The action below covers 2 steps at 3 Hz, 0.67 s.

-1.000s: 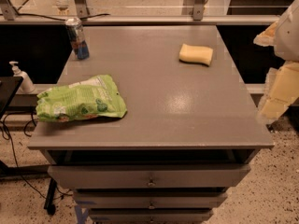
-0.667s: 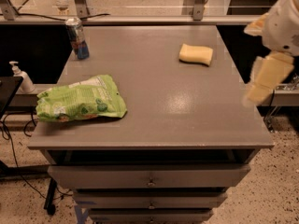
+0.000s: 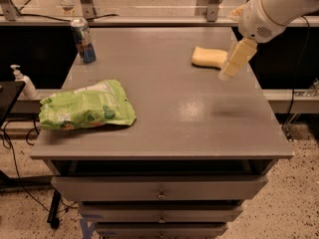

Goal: Move sponge near green rice chip bag

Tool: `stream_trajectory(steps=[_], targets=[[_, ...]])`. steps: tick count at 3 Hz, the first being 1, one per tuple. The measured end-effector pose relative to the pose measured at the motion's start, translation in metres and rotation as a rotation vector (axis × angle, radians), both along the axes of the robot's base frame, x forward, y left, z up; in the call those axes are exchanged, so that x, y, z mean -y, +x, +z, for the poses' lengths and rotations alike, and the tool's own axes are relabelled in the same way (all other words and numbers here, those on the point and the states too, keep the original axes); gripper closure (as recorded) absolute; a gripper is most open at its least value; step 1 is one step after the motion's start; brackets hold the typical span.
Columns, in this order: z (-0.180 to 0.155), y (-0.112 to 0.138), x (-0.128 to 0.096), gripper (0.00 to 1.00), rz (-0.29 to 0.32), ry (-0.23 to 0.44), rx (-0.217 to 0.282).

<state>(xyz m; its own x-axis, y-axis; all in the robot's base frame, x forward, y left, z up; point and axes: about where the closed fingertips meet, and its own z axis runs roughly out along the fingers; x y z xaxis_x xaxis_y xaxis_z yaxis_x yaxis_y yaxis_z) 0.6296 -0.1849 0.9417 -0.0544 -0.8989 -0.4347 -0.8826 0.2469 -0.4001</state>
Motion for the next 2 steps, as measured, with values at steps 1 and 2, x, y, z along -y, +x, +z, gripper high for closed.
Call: stream_trajectory(steps=[1, 2], targets=[[-0.016, 0.049, -0.007, 0.0, -0.015, 0.058, 0.007], [-0.036, 0.085, -0.007, 0.0, -0.064, 0.091, -0.014]])
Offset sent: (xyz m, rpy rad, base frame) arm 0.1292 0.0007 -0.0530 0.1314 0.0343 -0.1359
